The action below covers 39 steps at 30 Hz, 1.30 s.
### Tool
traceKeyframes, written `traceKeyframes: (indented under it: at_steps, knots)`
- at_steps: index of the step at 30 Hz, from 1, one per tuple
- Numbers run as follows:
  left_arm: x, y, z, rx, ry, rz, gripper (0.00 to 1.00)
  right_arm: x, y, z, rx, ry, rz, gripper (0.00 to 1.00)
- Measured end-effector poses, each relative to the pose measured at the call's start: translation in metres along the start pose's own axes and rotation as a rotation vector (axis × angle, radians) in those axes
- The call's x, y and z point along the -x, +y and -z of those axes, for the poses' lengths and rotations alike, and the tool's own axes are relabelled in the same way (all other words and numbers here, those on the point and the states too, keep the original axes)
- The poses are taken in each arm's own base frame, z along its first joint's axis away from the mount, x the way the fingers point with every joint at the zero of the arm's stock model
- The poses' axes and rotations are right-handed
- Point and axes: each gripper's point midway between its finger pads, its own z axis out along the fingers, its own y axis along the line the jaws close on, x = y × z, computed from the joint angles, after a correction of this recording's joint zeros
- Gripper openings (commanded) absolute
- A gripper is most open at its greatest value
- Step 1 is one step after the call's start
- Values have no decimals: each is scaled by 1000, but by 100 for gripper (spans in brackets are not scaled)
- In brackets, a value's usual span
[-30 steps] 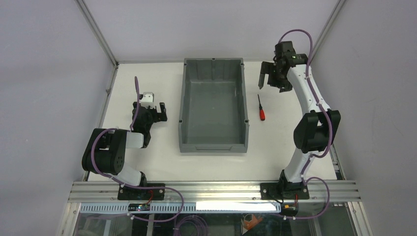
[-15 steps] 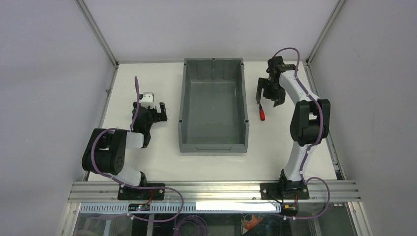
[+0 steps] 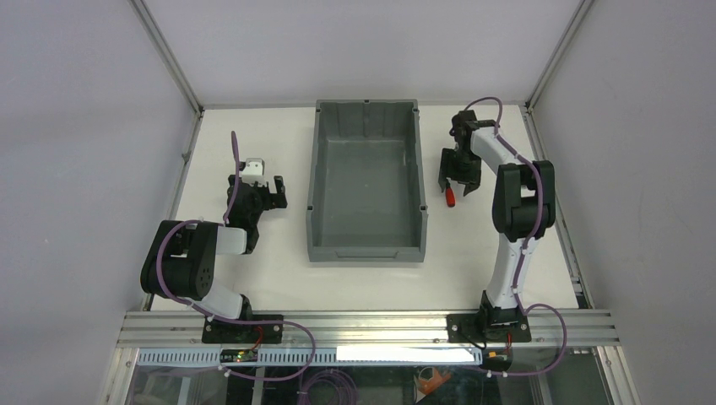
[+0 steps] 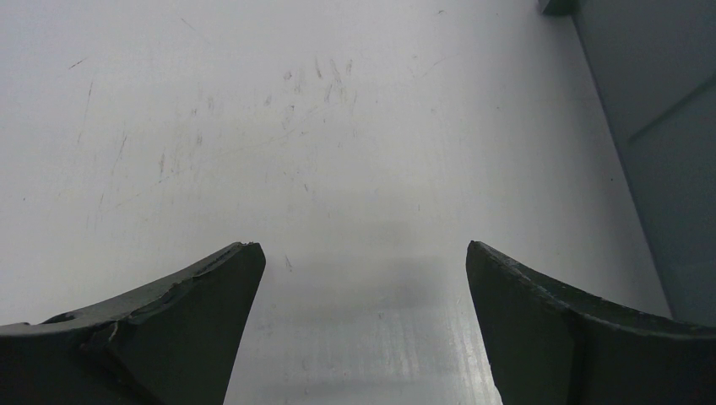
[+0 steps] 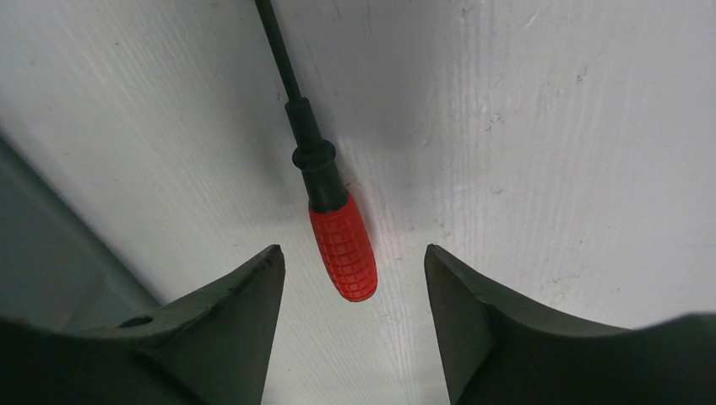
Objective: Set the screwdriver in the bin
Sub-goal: Pick up the screwdriver from the center of the board.
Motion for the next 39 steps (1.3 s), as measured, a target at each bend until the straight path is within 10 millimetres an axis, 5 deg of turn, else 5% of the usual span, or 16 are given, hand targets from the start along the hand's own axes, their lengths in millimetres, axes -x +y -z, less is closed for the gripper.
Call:
traceKeyframes:
  at_steps: [13, 22, 39]
  knots:
    - [0, 0, 0, 0, 0, 0, 99, -5, 5, -22, -24, 32, 16, 44]
    - [0, 0, 0, 0, 0, 0, 99, -6, 7, -25, -27, 39, 16, 15]
    - [0, 0, 0, 0, 0, 0, 99, -5, -7, -14, -98, 22, 24, 2]
